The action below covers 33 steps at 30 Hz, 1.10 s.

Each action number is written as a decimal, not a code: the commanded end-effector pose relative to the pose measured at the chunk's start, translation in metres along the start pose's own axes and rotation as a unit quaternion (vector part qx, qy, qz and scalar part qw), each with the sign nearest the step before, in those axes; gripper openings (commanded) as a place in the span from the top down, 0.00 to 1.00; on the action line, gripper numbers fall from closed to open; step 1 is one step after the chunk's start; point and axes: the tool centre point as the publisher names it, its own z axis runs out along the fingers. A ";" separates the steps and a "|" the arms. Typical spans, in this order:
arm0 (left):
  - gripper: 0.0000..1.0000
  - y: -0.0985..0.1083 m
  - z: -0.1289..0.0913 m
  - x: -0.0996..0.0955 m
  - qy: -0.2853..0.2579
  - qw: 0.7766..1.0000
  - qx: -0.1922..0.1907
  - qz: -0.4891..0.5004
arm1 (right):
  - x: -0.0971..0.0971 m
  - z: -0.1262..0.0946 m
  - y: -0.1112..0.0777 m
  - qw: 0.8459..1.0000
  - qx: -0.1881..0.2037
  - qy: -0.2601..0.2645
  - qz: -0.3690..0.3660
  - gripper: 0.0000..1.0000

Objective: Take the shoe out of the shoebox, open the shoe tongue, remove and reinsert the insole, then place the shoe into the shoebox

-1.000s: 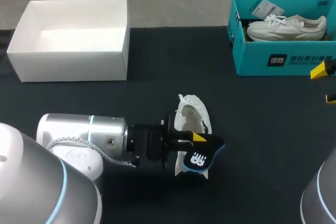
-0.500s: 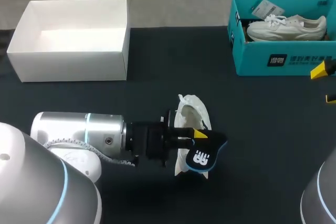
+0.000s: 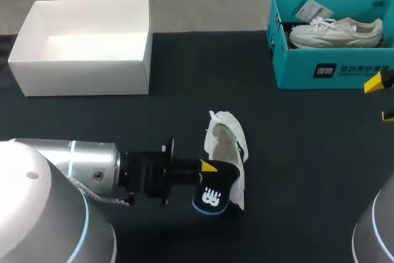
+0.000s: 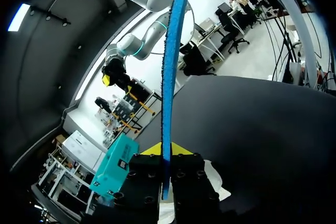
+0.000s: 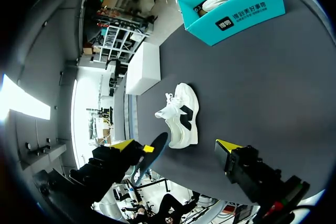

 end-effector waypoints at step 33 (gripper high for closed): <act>1.00 0.053 -0.001 0.005 0.006 1.000 0.006 -0.011 | 0.000 0.001 -0.001 1.000 -0.001 -0.001 0.000 0.00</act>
